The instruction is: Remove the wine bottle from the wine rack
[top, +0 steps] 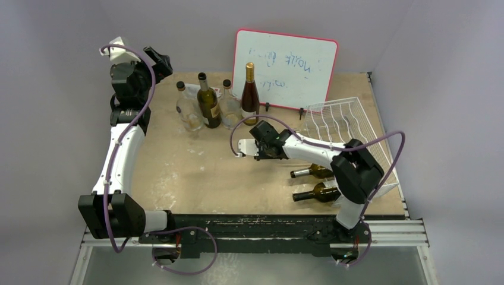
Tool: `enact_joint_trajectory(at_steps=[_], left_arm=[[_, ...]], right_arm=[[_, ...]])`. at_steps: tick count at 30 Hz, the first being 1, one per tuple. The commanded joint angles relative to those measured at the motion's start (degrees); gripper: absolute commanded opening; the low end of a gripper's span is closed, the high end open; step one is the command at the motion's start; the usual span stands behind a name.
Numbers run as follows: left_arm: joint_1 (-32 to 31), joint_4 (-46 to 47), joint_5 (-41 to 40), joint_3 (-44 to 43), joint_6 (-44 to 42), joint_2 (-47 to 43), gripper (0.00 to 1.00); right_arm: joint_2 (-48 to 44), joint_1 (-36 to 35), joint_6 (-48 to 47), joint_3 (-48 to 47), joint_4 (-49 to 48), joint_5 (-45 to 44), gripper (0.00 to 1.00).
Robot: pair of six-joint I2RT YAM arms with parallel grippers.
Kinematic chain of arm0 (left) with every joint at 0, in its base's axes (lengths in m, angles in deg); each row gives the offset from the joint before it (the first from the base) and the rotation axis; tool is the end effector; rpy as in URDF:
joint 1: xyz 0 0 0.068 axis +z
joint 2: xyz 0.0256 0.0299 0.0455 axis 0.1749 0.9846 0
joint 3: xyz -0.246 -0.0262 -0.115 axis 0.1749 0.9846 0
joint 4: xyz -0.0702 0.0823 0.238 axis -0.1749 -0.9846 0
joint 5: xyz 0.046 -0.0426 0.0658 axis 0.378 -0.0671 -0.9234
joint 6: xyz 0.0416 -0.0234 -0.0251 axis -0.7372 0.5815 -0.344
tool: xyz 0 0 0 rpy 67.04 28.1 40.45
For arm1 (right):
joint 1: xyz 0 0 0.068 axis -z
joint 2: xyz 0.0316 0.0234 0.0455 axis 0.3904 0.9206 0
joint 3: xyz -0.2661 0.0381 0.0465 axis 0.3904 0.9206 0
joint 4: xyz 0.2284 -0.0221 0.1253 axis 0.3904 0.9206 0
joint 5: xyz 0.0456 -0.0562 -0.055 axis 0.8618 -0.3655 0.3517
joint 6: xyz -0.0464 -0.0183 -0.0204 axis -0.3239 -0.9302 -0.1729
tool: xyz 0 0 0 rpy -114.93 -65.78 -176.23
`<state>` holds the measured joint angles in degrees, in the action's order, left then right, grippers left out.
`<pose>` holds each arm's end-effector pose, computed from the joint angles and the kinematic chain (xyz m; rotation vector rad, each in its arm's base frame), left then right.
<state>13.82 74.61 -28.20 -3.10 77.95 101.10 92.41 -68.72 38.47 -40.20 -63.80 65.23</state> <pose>0.3090 0.0214 0.4169 -0.4673 1.5236 -0.3114 0.2633 0.2577 0.1832 -1.8480 1.7876 -0.3473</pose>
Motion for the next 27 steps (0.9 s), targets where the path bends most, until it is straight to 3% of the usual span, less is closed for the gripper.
enact_joint_trajectory(at_steps=[1,15,27], left_arm=[[0.47,3.37,0.76,-2.07,0.97,-0.58,0.97],[0.47,3.58,1.25,-2.08,1.22,-0.67,0.98],[0.47,3.53,1.09,-2.12,1.19,-0.89,0.97]], right_arm=[[-6.53,-1.98,4.15,-3.31,1.53,2.82,0.0],[-14.22,-6.73,8.47,-7.35,1.52,9.97,0.0],[-15.62,-6.87,15.18,-11.38,-17.5,20.58,0.0]])
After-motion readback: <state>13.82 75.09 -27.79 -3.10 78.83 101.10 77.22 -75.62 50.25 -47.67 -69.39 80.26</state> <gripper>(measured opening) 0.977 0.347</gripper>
